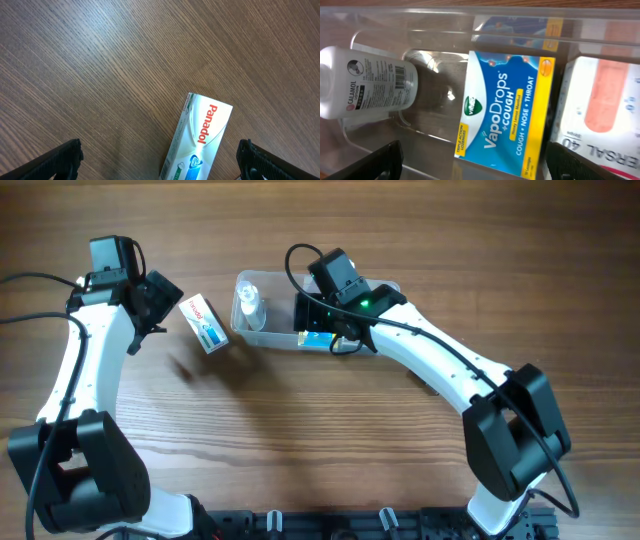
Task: Pack container
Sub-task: 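Carry the VapoDrops box with the right gripper into the container, then release the box and move the right gripper to the green Zam-Buk tin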
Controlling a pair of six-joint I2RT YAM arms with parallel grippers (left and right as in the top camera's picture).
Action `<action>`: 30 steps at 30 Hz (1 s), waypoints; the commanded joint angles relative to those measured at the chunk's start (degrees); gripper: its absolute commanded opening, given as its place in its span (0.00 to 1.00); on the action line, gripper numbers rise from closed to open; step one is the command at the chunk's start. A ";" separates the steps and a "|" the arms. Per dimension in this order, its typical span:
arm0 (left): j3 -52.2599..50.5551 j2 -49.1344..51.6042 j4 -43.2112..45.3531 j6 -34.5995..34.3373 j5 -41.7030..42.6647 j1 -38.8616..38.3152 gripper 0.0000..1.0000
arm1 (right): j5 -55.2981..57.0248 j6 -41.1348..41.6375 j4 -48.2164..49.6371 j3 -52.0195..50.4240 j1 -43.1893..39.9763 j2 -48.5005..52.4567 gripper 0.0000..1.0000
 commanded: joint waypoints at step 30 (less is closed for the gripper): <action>0.55 0.39 0.00 -0.39 -0.81 0.24 1.00 | 13.27 -10.60 -34.95 0.26 -9.51 -35.78 1.00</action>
